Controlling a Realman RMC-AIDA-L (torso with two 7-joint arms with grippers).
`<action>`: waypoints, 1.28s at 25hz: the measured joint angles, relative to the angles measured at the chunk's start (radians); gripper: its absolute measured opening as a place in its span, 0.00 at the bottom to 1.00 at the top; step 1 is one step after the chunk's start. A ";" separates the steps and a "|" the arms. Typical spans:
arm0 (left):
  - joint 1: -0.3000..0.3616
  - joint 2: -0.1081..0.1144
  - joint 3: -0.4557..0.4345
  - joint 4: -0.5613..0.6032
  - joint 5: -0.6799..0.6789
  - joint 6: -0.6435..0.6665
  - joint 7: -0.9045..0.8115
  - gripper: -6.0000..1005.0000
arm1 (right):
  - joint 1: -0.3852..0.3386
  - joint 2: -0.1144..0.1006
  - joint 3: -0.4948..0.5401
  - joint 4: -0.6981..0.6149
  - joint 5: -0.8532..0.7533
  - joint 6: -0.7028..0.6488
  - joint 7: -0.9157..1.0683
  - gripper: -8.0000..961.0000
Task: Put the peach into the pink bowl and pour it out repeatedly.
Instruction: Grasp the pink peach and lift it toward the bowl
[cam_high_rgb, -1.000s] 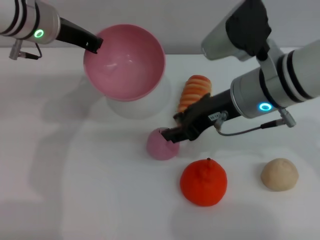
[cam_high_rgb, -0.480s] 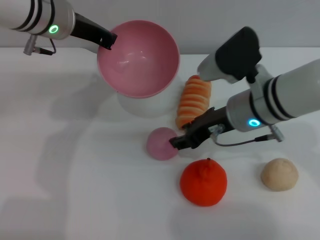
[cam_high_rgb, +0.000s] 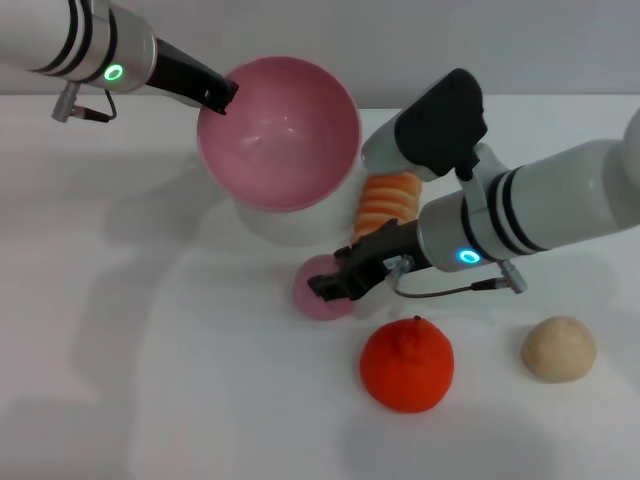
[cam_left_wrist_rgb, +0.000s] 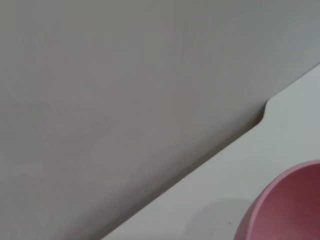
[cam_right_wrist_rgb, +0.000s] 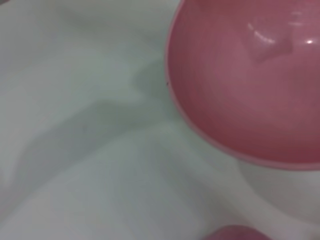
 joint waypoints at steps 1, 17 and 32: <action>0.002 0.000 0.004 0.000 0.000 0.000 0.000 0.05 | 0.006 0.000 -0.007 0.013 0.011 0.010 0.001 0.53; 0.021 0.002 0.016 0.001 -0.003 0.001 0.036 0.05 | 0.041 0.004 -0.072 0.114 0.090 0.092 0.004 0.51; 0.020 0.003 0.005 0.004 -0.004 0.000 0.039 0.05 | -0.092 -0.008 -0.043 -0.190 -0.054 -0.101 0.007 0.07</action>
